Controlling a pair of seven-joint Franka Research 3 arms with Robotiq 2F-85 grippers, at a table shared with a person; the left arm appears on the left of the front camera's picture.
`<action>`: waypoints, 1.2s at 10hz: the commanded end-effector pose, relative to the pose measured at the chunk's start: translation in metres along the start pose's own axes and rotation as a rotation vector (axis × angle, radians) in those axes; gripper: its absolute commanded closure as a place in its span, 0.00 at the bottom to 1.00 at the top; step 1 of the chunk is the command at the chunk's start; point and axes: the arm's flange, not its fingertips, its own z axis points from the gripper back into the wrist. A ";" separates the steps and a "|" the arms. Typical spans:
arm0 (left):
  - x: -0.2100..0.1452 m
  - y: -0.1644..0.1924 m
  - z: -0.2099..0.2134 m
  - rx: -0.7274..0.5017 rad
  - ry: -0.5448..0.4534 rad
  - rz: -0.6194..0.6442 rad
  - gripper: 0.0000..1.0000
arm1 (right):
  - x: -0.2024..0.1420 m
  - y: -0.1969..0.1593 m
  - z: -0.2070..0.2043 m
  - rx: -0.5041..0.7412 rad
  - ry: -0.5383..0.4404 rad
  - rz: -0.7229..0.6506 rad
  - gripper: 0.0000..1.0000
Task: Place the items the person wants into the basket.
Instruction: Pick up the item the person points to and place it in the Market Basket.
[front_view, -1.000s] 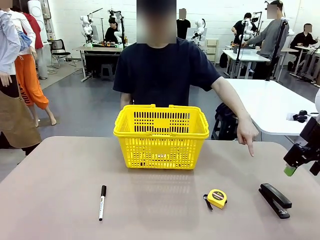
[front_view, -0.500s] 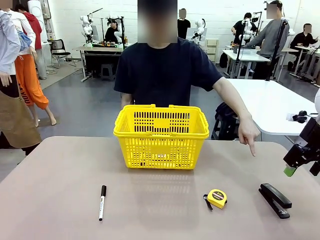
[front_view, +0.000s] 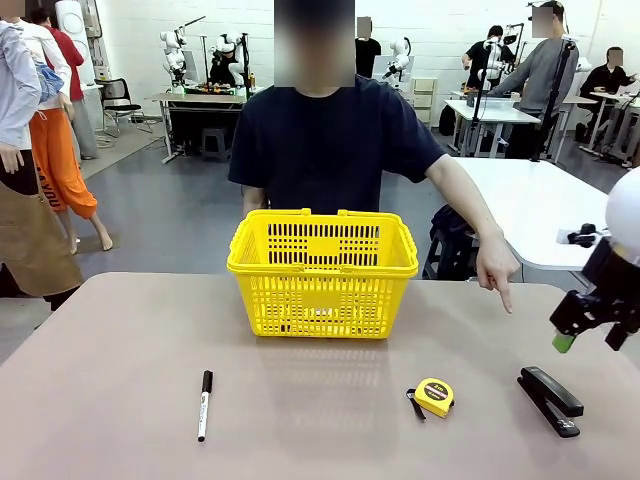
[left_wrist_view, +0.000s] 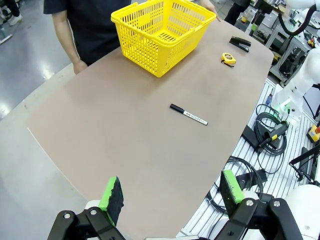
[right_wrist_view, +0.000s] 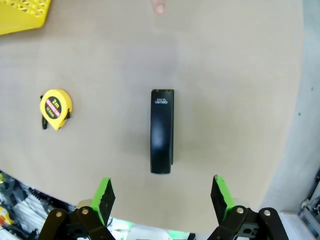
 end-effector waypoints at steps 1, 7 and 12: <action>0.000 0.000 0.002 -0.010 -0.017 -0.022 0.00 | 0.011 0.017 -0.028 -0.078 0.034 -0.015 0.00; 0.000 0.000 0.002 -0.010 -0.017 -0.022 0.00 | 0.025 0.023 -0.081 -0.155 0.089 0.010 0.00; 0.000 0.000 0.002 -0.010 -0.017 -0.022 0.00 | 0.030 0.022 -0.114 -0.148 0.163 0.034 0.00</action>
